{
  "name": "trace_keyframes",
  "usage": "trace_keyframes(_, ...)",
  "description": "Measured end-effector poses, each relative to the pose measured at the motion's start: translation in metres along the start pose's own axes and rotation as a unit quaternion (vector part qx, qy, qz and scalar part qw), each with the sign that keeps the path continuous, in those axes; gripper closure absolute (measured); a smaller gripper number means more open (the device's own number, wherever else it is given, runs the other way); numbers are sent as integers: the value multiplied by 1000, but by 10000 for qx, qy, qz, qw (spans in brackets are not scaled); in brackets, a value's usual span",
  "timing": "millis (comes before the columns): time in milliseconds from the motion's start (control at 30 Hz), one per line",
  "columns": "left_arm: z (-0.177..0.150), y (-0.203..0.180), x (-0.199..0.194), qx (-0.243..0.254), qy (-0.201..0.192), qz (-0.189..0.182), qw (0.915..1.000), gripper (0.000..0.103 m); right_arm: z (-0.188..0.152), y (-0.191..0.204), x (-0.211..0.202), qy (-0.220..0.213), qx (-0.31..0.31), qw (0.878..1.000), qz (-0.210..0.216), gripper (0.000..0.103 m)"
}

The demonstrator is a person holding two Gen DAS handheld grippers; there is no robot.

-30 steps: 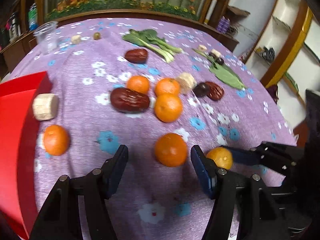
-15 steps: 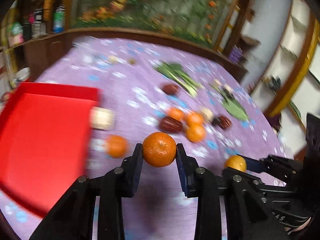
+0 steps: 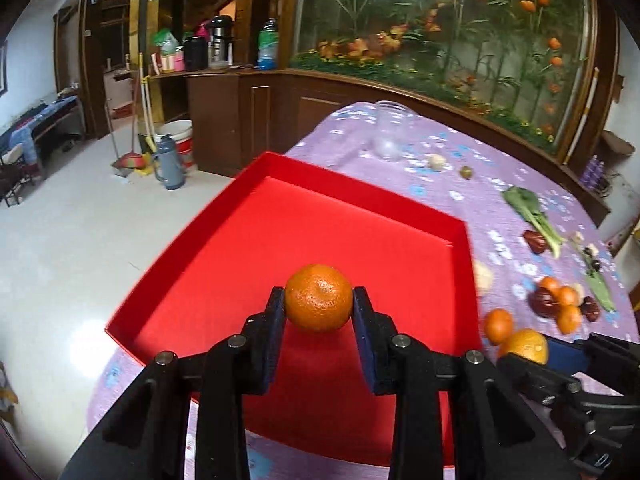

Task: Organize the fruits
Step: 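Carry both oranges over the red tray and open both grippers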

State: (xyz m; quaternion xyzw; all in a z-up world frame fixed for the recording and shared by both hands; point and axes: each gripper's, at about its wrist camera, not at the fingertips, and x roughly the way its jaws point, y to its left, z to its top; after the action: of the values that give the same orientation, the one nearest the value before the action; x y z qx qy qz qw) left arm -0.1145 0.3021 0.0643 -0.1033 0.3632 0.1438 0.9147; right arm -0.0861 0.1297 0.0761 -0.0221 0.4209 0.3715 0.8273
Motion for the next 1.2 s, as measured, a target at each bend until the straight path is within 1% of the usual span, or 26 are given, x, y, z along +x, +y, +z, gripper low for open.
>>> trace_keyframes(67,-2,7,3,-29,25,51,10000,71,4,9,17,120,-51,9999,60,67)
trace_keyframes(200,-4,18,7,-114,62,100,9999,71,8,26,48,379,-205,9991,-11,66)
trace_keyframes(333,-4,25,5,-154,62,152,9997,68,7,36,63,487,-318,9983,-92,65)
trace_keyframes(400,-3,27,2,-152,0,175,9997,56,6,38,66,499,-319,9982,-69,64)
trace_keyframes(467,-2,26,-2,-125,-61,195,9997,49,7,41,64,459,-360,9983,-66,62)
trace_keyframes(533,-1,24,-6,-135,-90,144,9998,46,6,42,59,377,-423,9983,-108,56)
trace_keyframes(633,0,22,-13,-169,-113,38,9998,43,6,41,49,267,-442,9986,-116,55)
trace_keyframes(700,1,20,-19,-228,-132,-64,9996,37,3,38,40,204,-407,9989,-129,55)
trace_keyframes(867,4,9,-36,-257,-204,-196,9993,32,-11,17,12,30,-196,9996,-198,52)
trace_keyframes(933,4,2,-41,-209,-234,-227,9992,30,-19,-1,-3,-57,-38,9996,-274,49)
trace_keyframes(1000,2,-10,-46,-115,-245,-314,9991,30,-28,-21,-17,-131,138,9990,-402,49)
trace_keyframes(1100,0,-35,-47,61,-183,-550,9983,30,-40,-57,-36,-217,456,9967,-641,49)
trace_keyframes(1167,-4,-53,-46,203,-78,-775,9968,30,-50,-84,-48,-255,725,9936,-826,49)
trace_keyframes(1200,-5,-66,-42,287,26,-948,9951,30,-55,-98,-55,-278,867,9915,-928,49)
